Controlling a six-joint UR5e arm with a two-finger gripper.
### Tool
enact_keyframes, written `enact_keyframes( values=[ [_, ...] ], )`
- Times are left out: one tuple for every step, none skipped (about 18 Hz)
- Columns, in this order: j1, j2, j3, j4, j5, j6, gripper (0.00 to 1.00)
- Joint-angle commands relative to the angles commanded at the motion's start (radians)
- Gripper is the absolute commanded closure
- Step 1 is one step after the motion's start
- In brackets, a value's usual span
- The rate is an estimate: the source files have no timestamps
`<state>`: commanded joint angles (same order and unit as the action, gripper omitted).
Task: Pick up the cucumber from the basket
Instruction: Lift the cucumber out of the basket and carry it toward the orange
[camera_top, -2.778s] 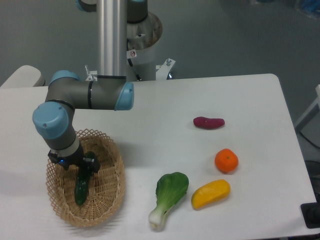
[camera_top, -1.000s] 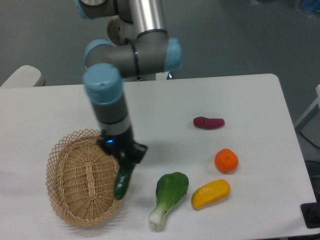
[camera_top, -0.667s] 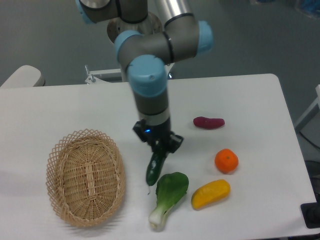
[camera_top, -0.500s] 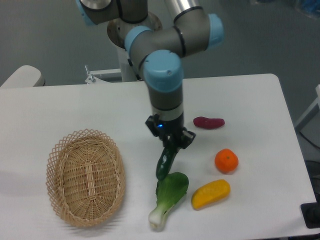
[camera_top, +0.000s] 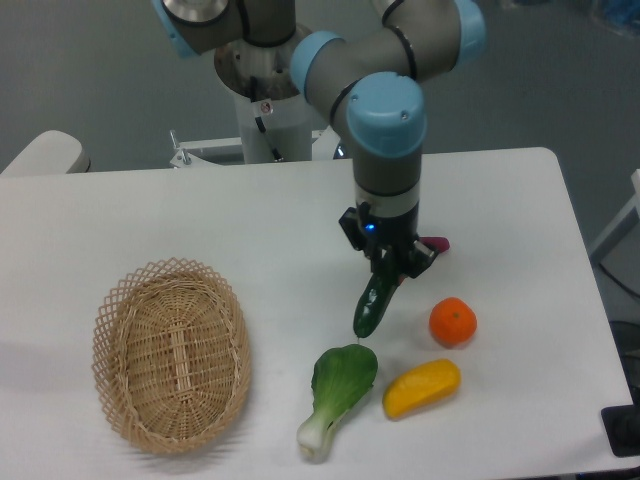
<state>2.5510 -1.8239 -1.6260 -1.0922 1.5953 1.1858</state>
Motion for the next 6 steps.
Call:
enact_keyframes(
  values=[
    [0.006, 0.0, 0.0, 0.0, 0.0, 0.002, 0.8],
    [0.011, 0.002, 0.002, 0.0, -0.002, 0.005, 0.8],
    [0.012, 0.002, 0.003, 0.0, -0.002, 0.011, 0.8],
    [0.012, 0.0, 0.006, 0.0, -0.002, 0.015, 0.8],
    [0.012, -0.002, 0.014, 0.0, -0.002, 0.015, 0.8],
    [0.012, -0.002, 0.017, -0.002, 0.0, 0.015, 0.8]
  ],
)
